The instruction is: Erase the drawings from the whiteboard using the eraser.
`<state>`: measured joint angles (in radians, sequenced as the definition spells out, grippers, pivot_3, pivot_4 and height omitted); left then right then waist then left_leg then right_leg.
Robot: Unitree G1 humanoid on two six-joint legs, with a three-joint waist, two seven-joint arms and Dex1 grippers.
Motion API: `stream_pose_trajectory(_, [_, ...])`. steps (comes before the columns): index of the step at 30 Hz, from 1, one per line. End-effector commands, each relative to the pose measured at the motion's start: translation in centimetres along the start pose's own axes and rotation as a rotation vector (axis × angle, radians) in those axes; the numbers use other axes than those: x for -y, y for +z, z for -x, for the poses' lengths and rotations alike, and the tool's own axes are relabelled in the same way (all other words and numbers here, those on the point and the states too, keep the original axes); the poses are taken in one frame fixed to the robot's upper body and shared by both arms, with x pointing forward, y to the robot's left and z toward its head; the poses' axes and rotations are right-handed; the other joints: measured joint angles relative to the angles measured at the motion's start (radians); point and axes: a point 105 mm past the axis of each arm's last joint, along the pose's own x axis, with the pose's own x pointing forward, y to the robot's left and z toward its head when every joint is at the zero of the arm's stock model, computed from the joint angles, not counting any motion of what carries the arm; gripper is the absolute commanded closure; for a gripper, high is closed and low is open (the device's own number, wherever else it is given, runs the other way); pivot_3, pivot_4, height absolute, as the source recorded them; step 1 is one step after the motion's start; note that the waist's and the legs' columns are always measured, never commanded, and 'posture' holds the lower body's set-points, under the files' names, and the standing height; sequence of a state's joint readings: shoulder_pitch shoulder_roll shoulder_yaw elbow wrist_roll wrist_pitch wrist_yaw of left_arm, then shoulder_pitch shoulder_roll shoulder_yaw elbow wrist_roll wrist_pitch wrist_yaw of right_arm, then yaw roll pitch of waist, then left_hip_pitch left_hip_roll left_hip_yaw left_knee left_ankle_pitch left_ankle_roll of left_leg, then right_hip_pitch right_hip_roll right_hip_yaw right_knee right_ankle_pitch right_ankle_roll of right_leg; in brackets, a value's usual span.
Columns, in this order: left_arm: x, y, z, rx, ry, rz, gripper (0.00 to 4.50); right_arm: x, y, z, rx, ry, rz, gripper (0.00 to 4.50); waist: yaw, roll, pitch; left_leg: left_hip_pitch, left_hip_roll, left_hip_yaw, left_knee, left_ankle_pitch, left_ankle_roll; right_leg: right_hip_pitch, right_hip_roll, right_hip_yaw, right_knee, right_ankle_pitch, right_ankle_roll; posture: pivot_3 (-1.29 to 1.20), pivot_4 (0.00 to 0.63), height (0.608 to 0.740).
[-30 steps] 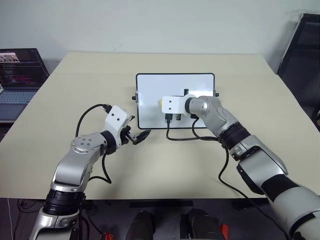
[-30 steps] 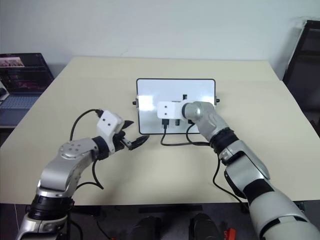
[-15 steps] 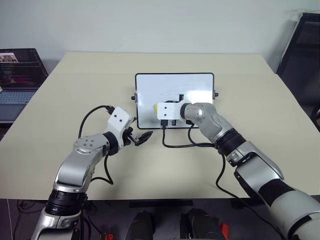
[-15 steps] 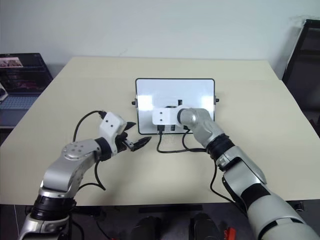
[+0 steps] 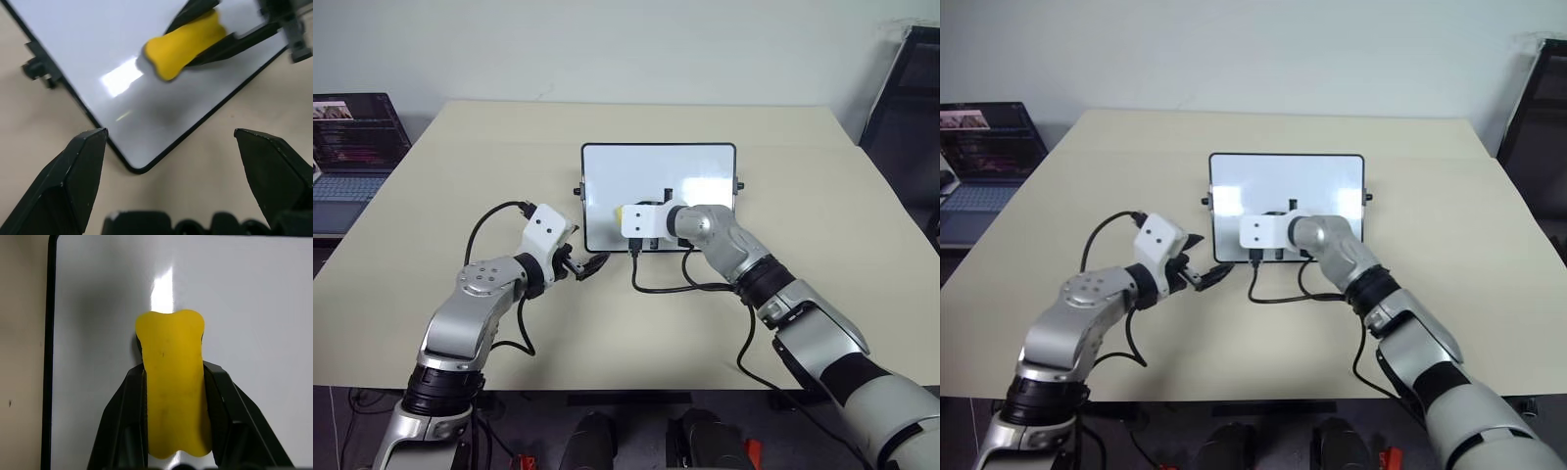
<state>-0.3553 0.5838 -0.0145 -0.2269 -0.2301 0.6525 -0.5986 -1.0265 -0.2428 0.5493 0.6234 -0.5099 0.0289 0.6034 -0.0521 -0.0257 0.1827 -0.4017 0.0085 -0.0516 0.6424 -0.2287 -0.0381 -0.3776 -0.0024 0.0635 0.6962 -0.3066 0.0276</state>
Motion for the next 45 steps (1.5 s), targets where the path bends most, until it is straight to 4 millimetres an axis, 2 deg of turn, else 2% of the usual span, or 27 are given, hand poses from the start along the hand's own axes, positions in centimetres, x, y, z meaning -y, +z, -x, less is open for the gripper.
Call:
stream_pose_trajectory(1, [-0.6,0.6,0.1,0.008,0.025,-0.025,0.0,0.2,-2.3,1.2,-0.06,-0.012,0.002,3.36,0.0,0.0,0.0,0.0,0.0,0.0,0.0,0.0,0.0,0.0,0.0,0.0,0.0,0.0,0.0,0.0,0.15,0.74])
stream_pose_trajectory(8, [-0.4,1.0,-1.0,0.017,-0.015,-0.043,0.0,-0.1,-3.4,2.7,-0.084,-0.026,-0.031,3.36,0.001,0.0,0.0,0.001,0.0,-0.001,0.001,0.0,0.0,0.002,0.0,0.0,0.0,0.0,0.0,0.0,0.15,0.74])
stream_pose_trajectory(11, [-0.2,1.3,-1.4,0.027,-0.031,-0.05,0.0,0.3,-2.9,3.4,-0.052,-0.063,-0.091,3.36,0.002,0.0,0.0,0.001,0.0,-0.001,0.001,0.0,0.0,0.002,0.0,0.0,0.0,0.0,0.0,0.0,0.15,0.74])
stream_pose_trajectory(15, [0.4,2.4,-1.9,0.069,-0.063,-0.053,0.0,1.3,-1.4,5.4,0.044,-0.157,-0.275,3.36,0.004,0.0,0.0,-0.001,0.0,-0.001,0.0,0.0,0.0,0.001,0.0,0.0,-0.001,0.0,0.0,0.0,0.15,0.74])
stream_pose_trajectory(19, [1.4,3.6,-2.3,0.123,-0.13,-0.061,0.0,1.0,-2.0,8.4,0.056,-0.222,-0.469,3.36,0.008,0.0,0.0,-0.004,0.0,-0.002,0.0,0.0,0.0,-0.002,0.0,0.0,-0.002,0.0,0.0,0.0,0.15,0.74])
stream_pose_trajectory(21, [2.2,4.4,-2.6,0.156,-0.18,-0.076,0.0,0.8,-2.9,10.2,0.033,-0.282,-0.564,3.36,0.013,0.0,0.0,-0.006,0.0,-0.003,0.0,0.0,0.0,-0.003,0.0,0.0,-0.003,0.0,0.0,0.0,0.15,0.74])
stream_pose_trajectory(24, [3.9,5.6,-3.5,0.209,-0.283,-0.104,0.0,-0.5,-5.9,13.9,-0.072,-0.422,-0.751,3.36,0.026,0.0,0.0,-0.007,0.0,-0.004,0.0,0.0,0.0,-0.003,0.0,0.0,-0.005,0.0,0.0,0.0,0.15,0.74])
stream_pose_trajectory(27, [5.6,6.2,-4.0,0.237,-0.388,-0.143,0.0,-1.9,-8.1,16.1,-0.169,-0.539,-0.889,3.36,0.025,0.0,0.0,-0.008,-0.001,-0.004,0.0,0.0,0.0,-0.003,0.0,-0.001,-0.006,0.0,0.0,0.0,0.15,0.74])
stream_pose_trajectory(29, [7.2,6.4,-4.4,0.244,-0.466,-0.208,0.0,-2.8,-9.2,17.0,-0.243,-0.608,-0.921,3.36,0.022,0.0,0.0,-0.008,-0.001,-0.004,0.0,0.0,0.0,-0.003,0.0,-0.001,-0.006,0.0,0.0,0.0,0.15,0.74])
stream_pose_trajectory(32, [9.2,6.9,-4.9,0.264,-0.571,-0.23,0.0,-4.1,-9.7,17.2,-0.293,-0.613,-1.019,3.36,0.016,0.0,0.0,-0.008,0.0,-0.002,0.0,0.0,0.0,-0.003,0.001,-0.001,-0.006,0.0,0.0,0.0,0.15,0.74])
stream_pose_trajectory(36, [10.8,6.9,-5.4,0.264,-0.679,-0.267,0.0,-4.7,-10.3,17.2,-0.314,-0.6,-1.077,3.36,0.013,0.0,0.0,-0.008,0.0,0.0,0.0,0.0,0.0,-0.004,0.003,0.0,-0.005,0.0,0.0,0.0,0.15,0.74])
stream_pose_trajectory(38, [11.5,6.9,-5.8,0.26,-0.732,-0.309,0.0,-5.1,-11.3,17.4,-0.358,-0.619,-1.121,3.36,0.013,0.0,0.0,-0.008,0.0,-0.001,0.0,0.0,0.0,-0.004,0.004,-0.001,-0.005,0.0,0.0,0.0,0.15,0.74])
stream_pose_trajectory(45, [12.6,6.9,-6.8,0.268,-0.795,-0.369,0.0,-6.0,-14.0,17.3,-0.431,-0.692,-1.296,3.36,0.016,0.0,0.0,-0.008,0.0,0.0,0.0,0.0,0.0,-0.004,0.006,0.0,-0.006,0.0,0.001,0.0,0.15,0.74])
